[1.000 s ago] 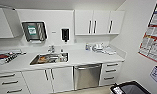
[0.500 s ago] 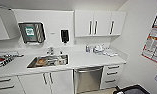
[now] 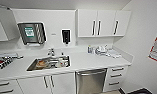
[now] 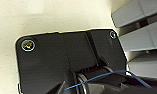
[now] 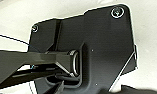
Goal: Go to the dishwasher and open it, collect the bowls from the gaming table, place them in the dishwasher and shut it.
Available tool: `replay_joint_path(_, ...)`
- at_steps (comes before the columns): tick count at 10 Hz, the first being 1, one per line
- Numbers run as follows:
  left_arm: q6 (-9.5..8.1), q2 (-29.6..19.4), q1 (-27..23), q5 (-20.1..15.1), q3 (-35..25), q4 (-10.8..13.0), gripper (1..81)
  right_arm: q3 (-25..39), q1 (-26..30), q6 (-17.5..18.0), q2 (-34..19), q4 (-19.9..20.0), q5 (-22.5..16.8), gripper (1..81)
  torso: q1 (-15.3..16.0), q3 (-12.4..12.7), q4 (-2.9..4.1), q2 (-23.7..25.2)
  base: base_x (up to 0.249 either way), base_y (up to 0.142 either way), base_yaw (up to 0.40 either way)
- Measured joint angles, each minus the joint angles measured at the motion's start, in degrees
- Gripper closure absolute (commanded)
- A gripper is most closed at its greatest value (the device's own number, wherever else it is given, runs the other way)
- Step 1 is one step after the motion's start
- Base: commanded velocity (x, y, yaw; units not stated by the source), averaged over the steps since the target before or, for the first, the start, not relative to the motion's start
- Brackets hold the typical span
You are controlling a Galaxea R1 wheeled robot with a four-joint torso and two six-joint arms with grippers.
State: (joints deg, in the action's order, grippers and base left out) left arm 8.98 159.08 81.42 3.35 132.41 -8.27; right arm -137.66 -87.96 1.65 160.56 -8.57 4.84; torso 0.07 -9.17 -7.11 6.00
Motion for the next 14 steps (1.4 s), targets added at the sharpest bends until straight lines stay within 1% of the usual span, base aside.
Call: replay_joint_path(14,0.0,0.0,0.33,-0.16,0.06,-0.02,1.0,0.0,-0.28,0.0,0.09,0.02,-0.18,1.0,0.0,0.0,0.02,0.0,0.149,0.0,0.0)
